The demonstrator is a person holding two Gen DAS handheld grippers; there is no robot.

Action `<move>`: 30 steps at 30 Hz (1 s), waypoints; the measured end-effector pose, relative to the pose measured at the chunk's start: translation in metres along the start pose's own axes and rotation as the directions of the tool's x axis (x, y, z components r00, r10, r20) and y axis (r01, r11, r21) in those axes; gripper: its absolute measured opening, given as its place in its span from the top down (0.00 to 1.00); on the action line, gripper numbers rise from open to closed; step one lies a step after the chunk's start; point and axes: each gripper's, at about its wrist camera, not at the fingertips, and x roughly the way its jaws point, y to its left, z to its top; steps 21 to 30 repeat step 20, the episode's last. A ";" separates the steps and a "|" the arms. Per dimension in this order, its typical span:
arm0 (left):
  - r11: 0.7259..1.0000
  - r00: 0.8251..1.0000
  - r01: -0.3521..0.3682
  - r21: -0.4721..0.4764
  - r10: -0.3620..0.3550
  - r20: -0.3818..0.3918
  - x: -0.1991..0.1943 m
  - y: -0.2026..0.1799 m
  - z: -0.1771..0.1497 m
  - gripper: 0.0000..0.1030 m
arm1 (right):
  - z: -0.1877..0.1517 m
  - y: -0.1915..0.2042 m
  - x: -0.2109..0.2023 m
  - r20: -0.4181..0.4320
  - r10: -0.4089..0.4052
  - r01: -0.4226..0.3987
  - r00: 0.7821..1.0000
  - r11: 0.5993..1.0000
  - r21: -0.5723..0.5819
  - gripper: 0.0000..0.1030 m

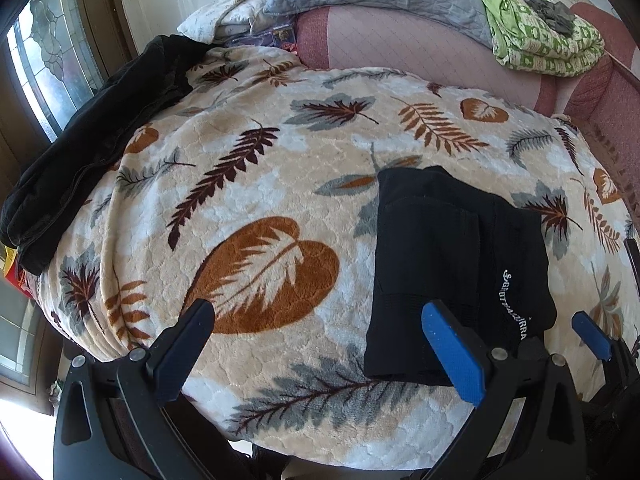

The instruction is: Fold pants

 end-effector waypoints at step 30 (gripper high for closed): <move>0.999 0.999 0.026 0.033 -0.025 -0.038 0.012 -0.011 -0.011 0.00 | -0.002 -0.004 0.002 -0.019 -0.028 0.029 0.999 0.999 0.014 0.07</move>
